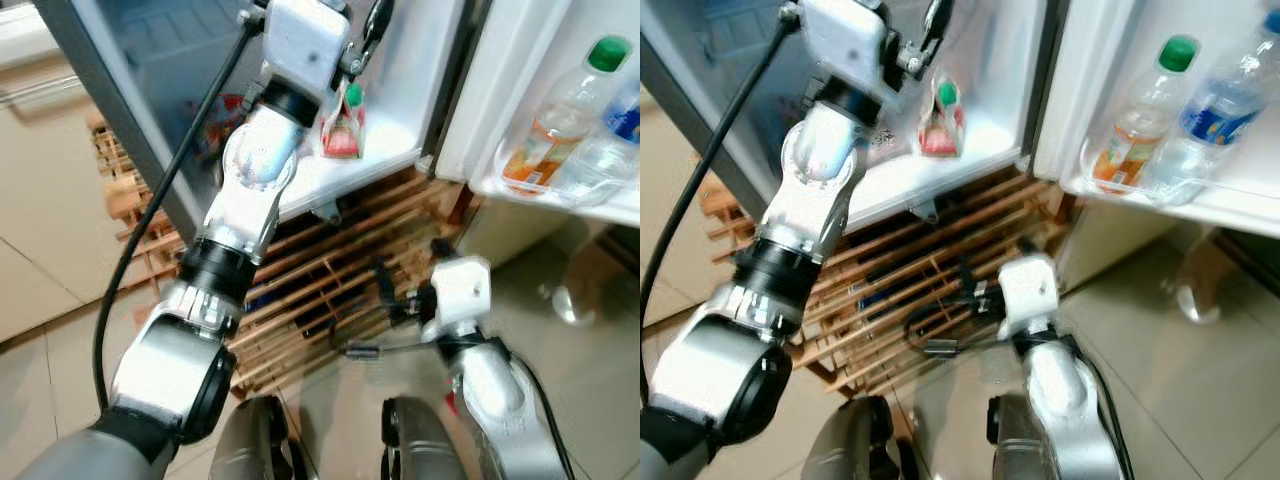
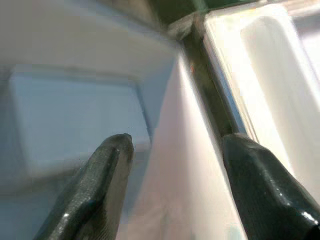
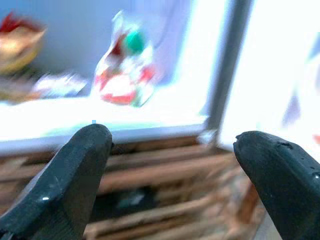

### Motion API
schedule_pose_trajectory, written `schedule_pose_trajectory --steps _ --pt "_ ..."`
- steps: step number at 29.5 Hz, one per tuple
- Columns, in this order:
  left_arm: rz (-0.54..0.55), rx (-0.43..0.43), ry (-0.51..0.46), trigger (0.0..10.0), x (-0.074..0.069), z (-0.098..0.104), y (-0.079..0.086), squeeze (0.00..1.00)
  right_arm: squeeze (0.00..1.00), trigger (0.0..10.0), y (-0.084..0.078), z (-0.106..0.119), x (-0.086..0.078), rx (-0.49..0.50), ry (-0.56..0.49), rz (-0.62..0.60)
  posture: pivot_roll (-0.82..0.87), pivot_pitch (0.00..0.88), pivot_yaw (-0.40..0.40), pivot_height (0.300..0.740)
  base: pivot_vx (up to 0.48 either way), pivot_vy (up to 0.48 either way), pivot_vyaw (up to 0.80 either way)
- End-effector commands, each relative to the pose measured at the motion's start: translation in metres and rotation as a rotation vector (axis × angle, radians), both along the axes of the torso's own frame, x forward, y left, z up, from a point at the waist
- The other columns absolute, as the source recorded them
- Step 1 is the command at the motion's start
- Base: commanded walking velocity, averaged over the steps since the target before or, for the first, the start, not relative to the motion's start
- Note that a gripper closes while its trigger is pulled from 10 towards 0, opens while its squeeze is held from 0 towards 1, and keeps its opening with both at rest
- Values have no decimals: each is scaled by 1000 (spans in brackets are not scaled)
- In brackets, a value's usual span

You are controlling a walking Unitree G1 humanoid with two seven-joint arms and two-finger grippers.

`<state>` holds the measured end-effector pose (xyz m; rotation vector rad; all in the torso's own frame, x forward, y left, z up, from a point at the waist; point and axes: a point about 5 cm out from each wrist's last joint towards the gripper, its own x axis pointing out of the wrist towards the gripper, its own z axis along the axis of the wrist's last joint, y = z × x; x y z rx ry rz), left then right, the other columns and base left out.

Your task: Restocking fridge

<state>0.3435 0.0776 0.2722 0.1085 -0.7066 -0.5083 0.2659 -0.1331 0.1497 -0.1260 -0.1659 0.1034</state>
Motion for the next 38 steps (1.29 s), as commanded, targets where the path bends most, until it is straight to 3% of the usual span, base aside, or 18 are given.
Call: schedule_pose_trajectory --steps 1,2,3,4,6,7,8,11,15,19,22,29,34,38 --pt "-46 1 130 10000 -2 -17 8 0 498 10000 -6 -3 9 33 16 -53 -174 0 72 638 0 0 0" --pt "-59 13 191 10000 -6 -30 13 0 475 10000 -6 -1 15 37 7 -59 -168 0 74 638 0 0 0" --pt "-59 13 191 10000 -6 -30 13 0 475 10000 -6 -1 15 37 7 -59 -168 0 74 638 0 0 0" --pt "-76 81 302 10000 -21 -57 26 0 439 10000 -4 5 31 5 -16 -65 -148 0 73 638 0 0 0" --pt "-78 129 382 10000 -35 -76 34 0 420 10000 -3 8 44 -13 -22 -74 -129 0 61 638 0 0 0" --pt "-78 129 382 10000 -35 -76 34 0 420 10000 -3 8 44 -13 -22 -74 -129 0 61 638 0 0 0" --pt "-57 145 429 10000 -43 -87 40 0 349 10000 1 9 54 -25 -19 -87 -112 0 47 638 0 0 0" --pt "-38 144 459 10000 -51 -92 44 0 349 10000 7 9 64 -57 -10 -98 -103 0 37 638 0 0 0" --pt "-9 134 514 10000 -61 -99 43 0 341 10000 30 13 79 -116 -24 -79 -66 0 4 638 0 0 0" --pt "48 152 547 10000 -66 -106 50 0 341 10000 31 15 79 -86 -37 -86 -64 0 3 638 0 0 0" --pt "143 66 631 10000 -77 -124 65 0 341 10000 21 -3 68 -80 -35 -131 -78 0 21 638 0 0 0" --pt "109 86 596 10000 -81 -113 49 0 341 10000 30 -5 81 -112 -50 -168 -58 0 39 638 0 0 0" --pt "150 127 564 10000 -83 -106 57 0 349 10000 27 5 90 -51 -57 -186 -15 0 31 638 0 0 0" --pt "134 83 590 10000 -86 -108 57 0 353 10000 24 -1 84 -34 -57 -194 -23 0 30 638 0 0 0"
